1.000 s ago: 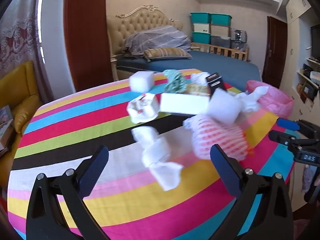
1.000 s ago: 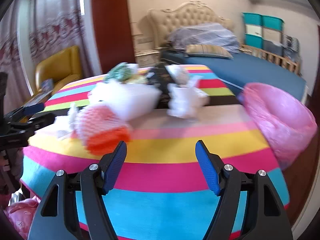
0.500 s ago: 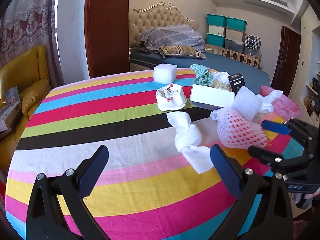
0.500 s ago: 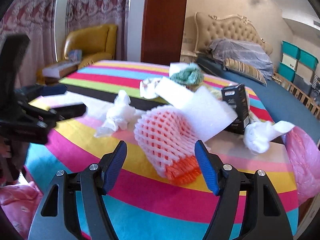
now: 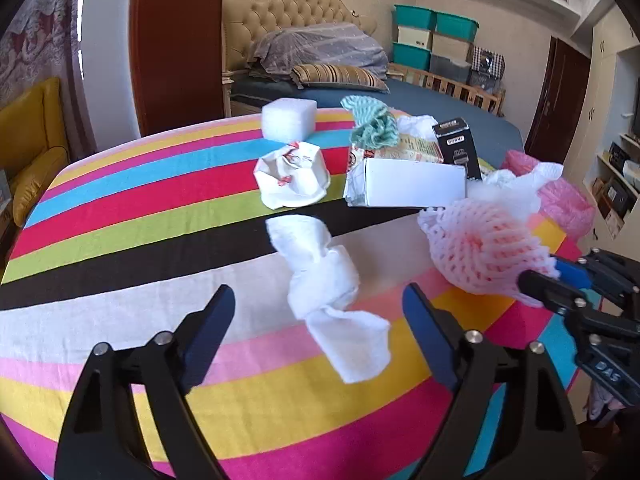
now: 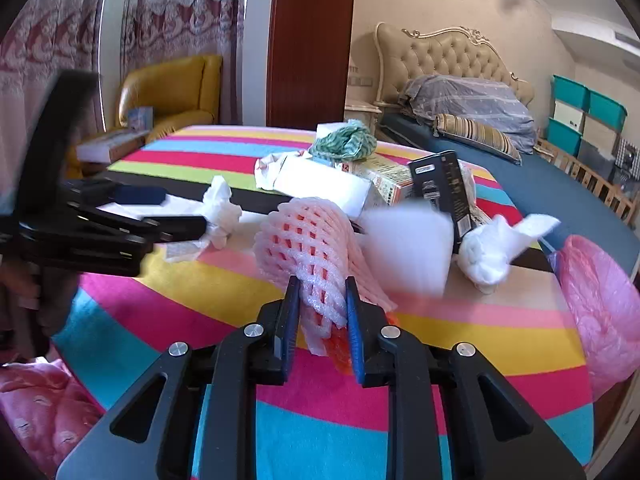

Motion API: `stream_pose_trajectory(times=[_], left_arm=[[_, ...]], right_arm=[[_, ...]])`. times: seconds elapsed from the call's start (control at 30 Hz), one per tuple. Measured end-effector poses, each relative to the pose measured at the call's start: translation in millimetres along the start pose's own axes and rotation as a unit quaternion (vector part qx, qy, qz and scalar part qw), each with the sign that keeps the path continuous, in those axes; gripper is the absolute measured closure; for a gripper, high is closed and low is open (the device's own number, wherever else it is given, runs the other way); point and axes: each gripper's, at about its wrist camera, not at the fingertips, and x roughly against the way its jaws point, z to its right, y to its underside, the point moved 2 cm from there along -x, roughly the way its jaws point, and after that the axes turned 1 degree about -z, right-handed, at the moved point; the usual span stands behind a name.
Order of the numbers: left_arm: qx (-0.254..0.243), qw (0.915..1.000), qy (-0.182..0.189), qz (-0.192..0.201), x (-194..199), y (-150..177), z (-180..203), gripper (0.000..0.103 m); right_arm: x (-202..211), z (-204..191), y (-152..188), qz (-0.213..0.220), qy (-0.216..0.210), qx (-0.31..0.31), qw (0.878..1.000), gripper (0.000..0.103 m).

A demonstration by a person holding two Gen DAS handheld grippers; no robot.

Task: Collect trash
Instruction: 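Grasp the white tissue with the left gripper while the right gripper grasps the pink foam net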

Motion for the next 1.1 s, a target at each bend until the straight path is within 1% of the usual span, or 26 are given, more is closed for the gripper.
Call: stream_pose_trajectory(times=[0.03, 0.1, 0.17, 0.23, 0.27, 0.3, 0.33, 0.43, 0.5, 0.57, 0.8, 1.1], left_arm=[[-0.002, 1.0, 0.0, -0.005, -3.5, -0.6, 1.9, 0.031], [-0.002, 0.9998, 0.002, -0.022, -12.8, -0.9, 5.6, 0.034], [0.003, 0.9991, 0.005, -0.041, -21.1, -1.2, 6.6, 0.041], [0.006, 0.9987, 0.008, -0.05, -25.2, -1.5, 6.2, 0.053], [0.006, 0.9984, 0.007, -0.055, -27.3, -1.5, 6.2, 0.056], [0.006, 0.9984, 0.007, -0.056, -28.2, -0.7, 6.9, 0.064], [0.007, 0.9984, 0.007, -0.055, -27.7, -0.4, 6.5, 0.07], [0.004, 0.9992, 0.015, -0.038, -20.7, 0.1, 7.1, 0.079], [-0.007, 0.9998, 0.012, -0.012, -10.2, 0.1, 10.9, 0.08], [-0.015, 0.9999, 0.006, 0.002, -3.0, 0.4, 15.7, 0.08], [-0.016, 0.9982, 0.011, 0.056, 31.2, -4.0, 24.7, 0.08], [-0.037, 0.9943, 0.03, 0.095, 53.7, -11.4, 44.2, 0.08]], right_arm=[[4.8, 3.8, 1.5, 0.006, -0.008, -0.008, 1.0, 0.082], [9.4, 5.6, 2.8, 0.012, -0.016, -0.017, 1.0, 0.082], [15.1, 11.8, 4.2, 0.019, -0.023, -0.029, 0.999, 0.082], [19.2, 17.4, 5.9, 0.023, -0.025, -0.037, 0.999, 0.082], [19.7, 18.8, 5.9, 0.025, -0.026, -0.04, 0.999, 0.082], [20.2, 19.3, 6.9, 0.026, -0.027, -0.042, 0.998, 0.082], [21.5, 20.6, 7.3, 0.028, -0.03, -0.046, 0.998, 0.082], [24.5, 22.7, 6.2, 0.033, -0.031, -0.049, 0.998, 0.082], [27.0, 21.9, 5.7, 0.036, -0.032, -0.049, 0.998, 0.082], [32.3, 21.8, 4.8, 0.042, -0.035, -0.05, 0.997, 0.082], [52.1, 21.0, -0.8, 0.068, -0.03, -0.049, 0.996, 0.082], [74.7, 27.6, -2.9, 0.089, -0.016, -0.054, 0.994, 0.082]])
